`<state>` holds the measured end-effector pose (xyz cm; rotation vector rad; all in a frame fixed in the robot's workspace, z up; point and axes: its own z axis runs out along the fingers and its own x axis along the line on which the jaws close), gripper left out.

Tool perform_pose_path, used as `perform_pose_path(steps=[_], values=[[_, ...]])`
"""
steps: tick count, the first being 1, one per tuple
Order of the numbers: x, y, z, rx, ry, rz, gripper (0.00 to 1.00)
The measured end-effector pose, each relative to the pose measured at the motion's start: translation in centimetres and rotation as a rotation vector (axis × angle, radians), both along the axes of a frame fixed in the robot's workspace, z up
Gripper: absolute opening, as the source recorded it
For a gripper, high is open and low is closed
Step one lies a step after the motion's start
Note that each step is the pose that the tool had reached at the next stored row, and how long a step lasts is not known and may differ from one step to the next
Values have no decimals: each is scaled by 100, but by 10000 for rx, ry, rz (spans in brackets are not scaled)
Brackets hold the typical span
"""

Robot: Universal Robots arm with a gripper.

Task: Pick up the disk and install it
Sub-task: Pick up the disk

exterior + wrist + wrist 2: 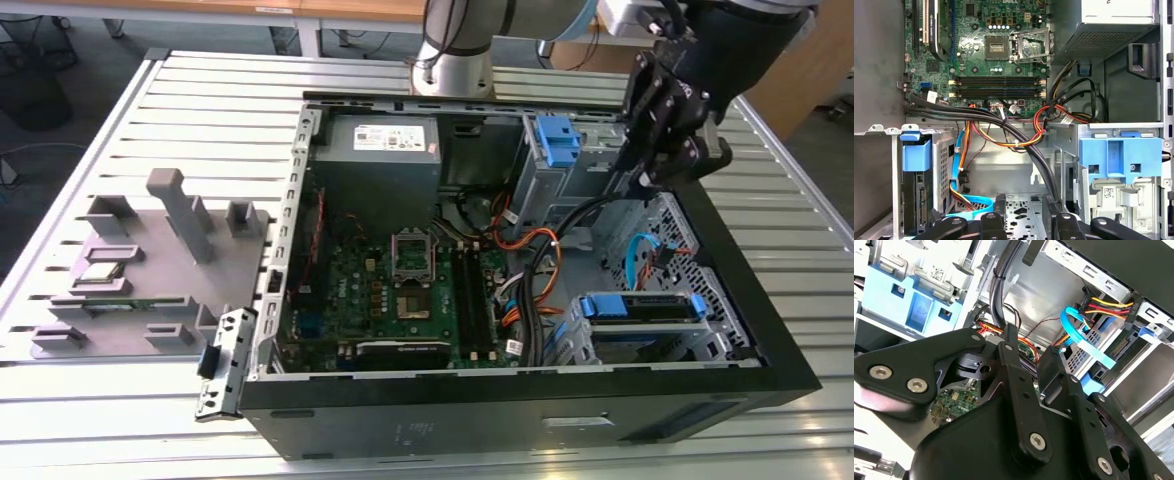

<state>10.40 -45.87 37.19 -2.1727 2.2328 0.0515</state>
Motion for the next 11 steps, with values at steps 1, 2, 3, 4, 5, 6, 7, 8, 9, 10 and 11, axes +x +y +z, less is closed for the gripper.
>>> perform_pose_path(steps=[1,2,3,4,5,6,7,8,9,10,11], values=[[0,4,0,-1,0,0,42],[0,8,0,0,0,0,42],[0,11,0,0,0,0,42],[0,15,0,-1,0,0,42],[0,19,0,0,0,-1,42],[0,23,1,-1,0,0,42],[0,26,0,0,0,0,42],[0,30,0,0,0,0,42],[0,34,0,0,0,0,42],[0,38,0,0,0,0,42],[0,41,0,0,0,0,42]])
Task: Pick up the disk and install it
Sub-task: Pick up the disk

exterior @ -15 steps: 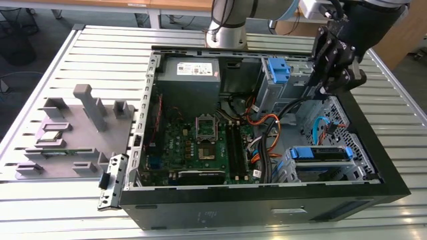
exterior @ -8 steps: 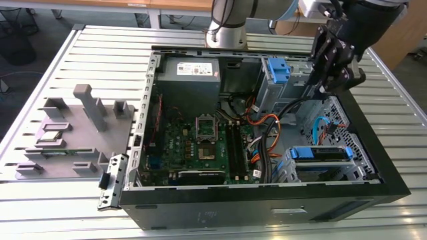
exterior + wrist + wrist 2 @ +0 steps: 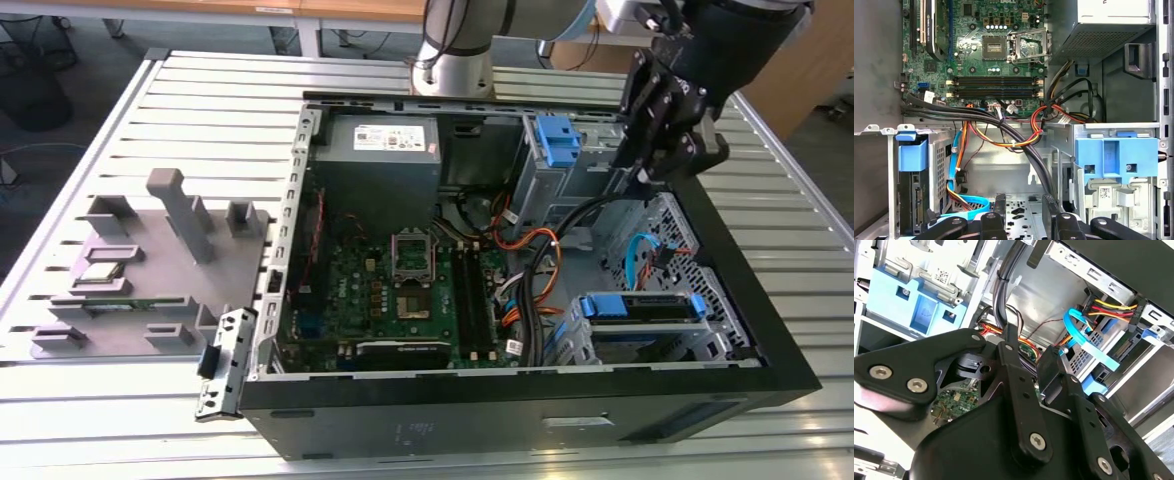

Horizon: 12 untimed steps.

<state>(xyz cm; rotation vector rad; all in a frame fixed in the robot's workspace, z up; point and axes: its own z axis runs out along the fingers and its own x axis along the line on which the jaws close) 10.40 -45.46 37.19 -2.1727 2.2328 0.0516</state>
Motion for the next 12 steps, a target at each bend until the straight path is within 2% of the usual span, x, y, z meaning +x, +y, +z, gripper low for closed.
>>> perform_pose_path(steps=[12], values=[[0,45,0,0,0,0,42]])
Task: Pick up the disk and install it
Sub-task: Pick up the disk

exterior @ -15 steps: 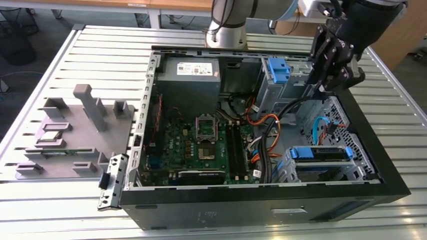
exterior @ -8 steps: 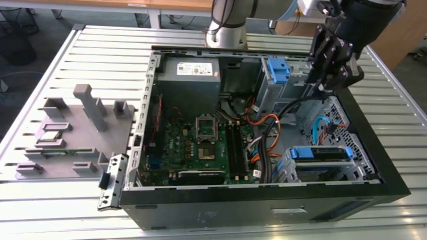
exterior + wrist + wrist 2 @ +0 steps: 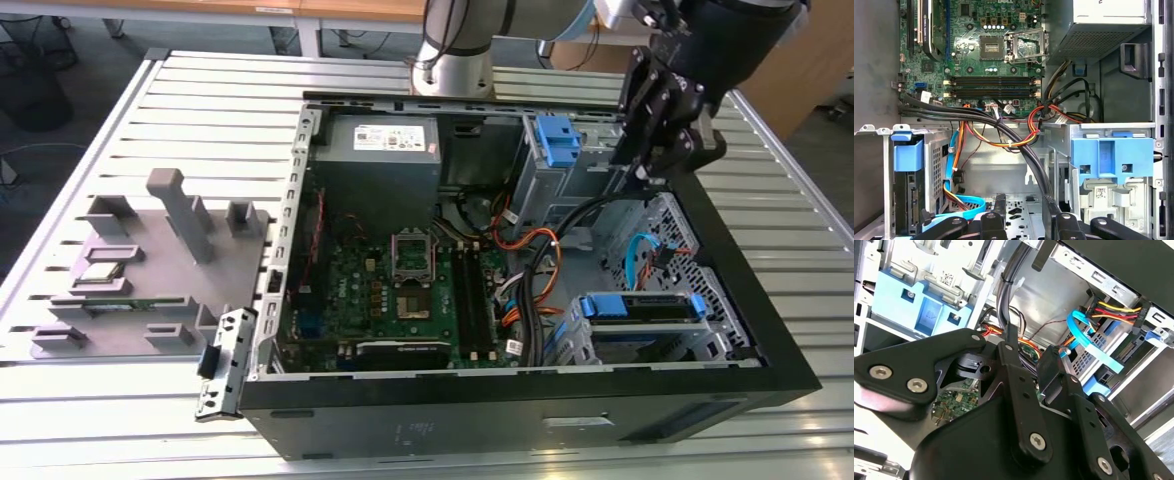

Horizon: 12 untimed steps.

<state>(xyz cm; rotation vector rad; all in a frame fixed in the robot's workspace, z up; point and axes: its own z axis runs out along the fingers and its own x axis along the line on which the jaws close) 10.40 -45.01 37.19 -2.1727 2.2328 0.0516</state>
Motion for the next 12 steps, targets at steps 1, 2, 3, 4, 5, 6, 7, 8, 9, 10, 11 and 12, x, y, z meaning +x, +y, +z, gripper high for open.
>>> perform_pose_path(steps=[1,2,3,4,5,6,7,8,9,10,11,12], values=[[0,4,0,0,0,0,42],[0,8,0,0,0,0,42],[0,12,0,0,0,0,42],[0,15,0,0,0,0,42],[0,19,0,0,0,0,42],[0,23,0,0,0,0,42],[0,26,0,0,0,0,42],[0,30,0,1,0,0,42],[0,34,0,0,0,0,42],[0,38,0,0,0,0,42],[0,41,0,0,0,0,42],[0,45,0,1,0,0,42]])
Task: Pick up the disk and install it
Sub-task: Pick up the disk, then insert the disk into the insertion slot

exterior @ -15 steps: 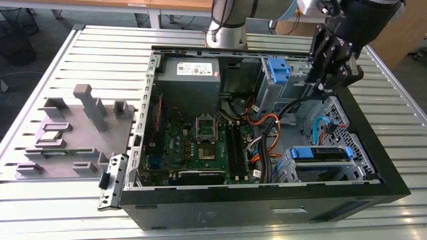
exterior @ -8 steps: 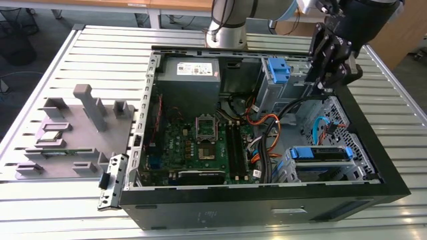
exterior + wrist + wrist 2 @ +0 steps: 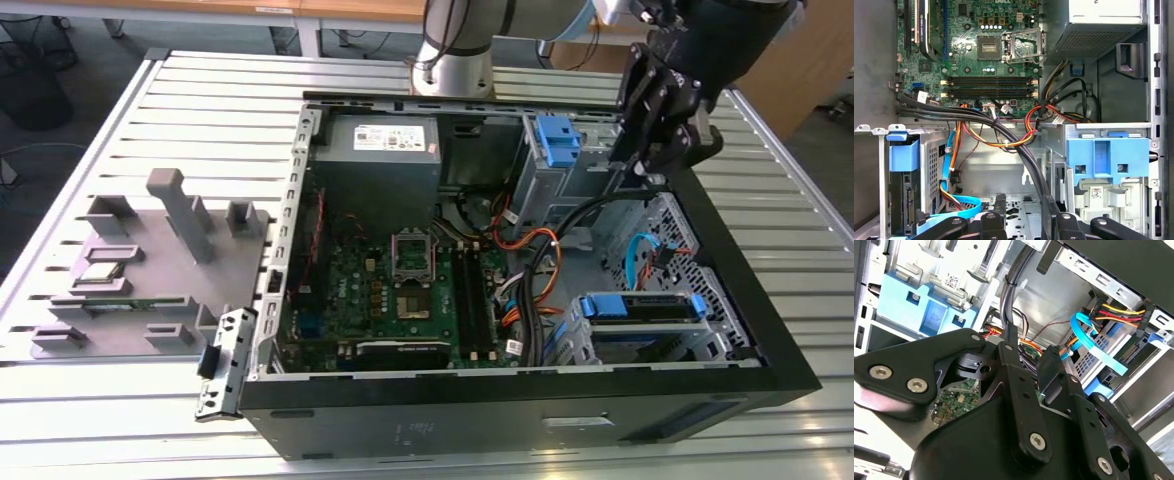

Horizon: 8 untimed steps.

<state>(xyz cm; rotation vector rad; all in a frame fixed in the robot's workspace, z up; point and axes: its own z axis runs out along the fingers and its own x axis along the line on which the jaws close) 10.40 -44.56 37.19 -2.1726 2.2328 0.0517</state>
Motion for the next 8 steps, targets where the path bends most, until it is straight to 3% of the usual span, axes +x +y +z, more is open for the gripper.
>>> perform_pose_path(steps=[8], values=[[0,30,0,0,0,1,42]])
